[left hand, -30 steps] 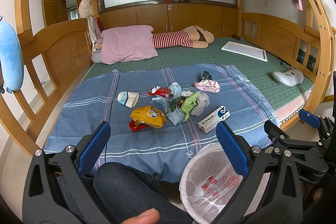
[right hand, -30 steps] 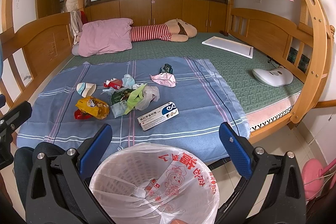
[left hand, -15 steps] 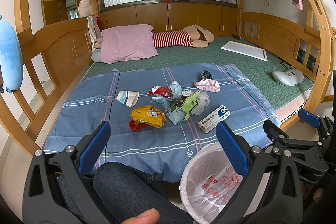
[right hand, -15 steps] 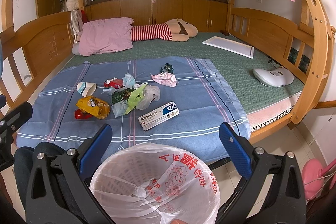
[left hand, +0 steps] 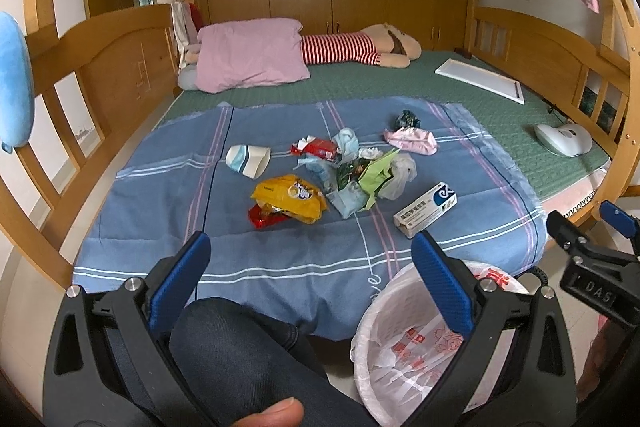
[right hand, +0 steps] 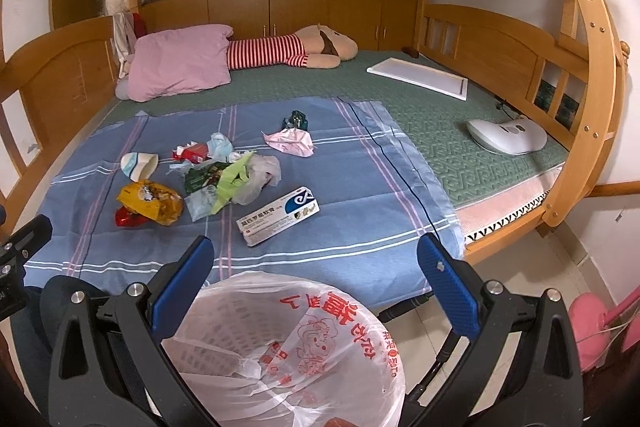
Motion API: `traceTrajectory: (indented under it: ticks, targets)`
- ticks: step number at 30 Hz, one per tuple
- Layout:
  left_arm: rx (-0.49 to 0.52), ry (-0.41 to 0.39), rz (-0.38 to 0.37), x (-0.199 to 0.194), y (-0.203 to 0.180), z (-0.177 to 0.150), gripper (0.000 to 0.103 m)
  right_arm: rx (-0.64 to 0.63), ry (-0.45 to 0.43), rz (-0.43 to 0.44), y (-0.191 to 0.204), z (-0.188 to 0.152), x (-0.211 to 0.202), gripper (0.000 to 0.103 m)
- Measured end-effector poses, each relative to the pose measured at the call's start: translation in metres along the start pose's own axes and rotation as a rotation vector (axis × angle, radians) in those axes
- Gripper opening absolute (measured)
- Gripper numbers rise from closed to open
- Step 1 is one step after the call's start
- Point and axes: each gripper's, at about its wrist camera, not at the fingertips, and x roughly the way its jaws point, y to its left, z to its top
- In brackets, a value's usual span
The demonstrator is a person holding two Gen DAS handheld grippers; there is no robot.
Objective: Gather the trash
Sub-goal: 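Grasp the white-blue medicine box with the right tool while the left tool grasps the yellow snack bag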
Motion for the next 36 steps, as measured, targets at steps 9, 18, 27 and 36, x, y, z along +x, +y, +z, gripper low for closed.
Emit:
traceTrajectory:
  ticks: [9, 18, 27, 36]
  targets:
    - [-0.066, 0.081, 0.036, 0.066, 0.028, 0.002, 0.100, 0.005, 0.072, 0.020, 0.000, 0.014, 0.041, 0.100]
    - [-0.438, 0.275, -0.009, 0.185, 0.101, 0.032, 0.096, 0.254, 0.400, 0.317, 0.004, 0.044, 0.179, 0.099]
    - [-0.552, 0.226, -0.045, 0.251, 0.110, 0.005, 0.090, 0.404, 0.614, 0.050, 0.027, 0.030, 0.323, 0.097]
    - [-0.638, 0.268, -0.140, 0.288, 0.107, 0.013, 0.092, 0.217, 0.595, 0.092, 0.052, 0.014, 0.309, 0.047]
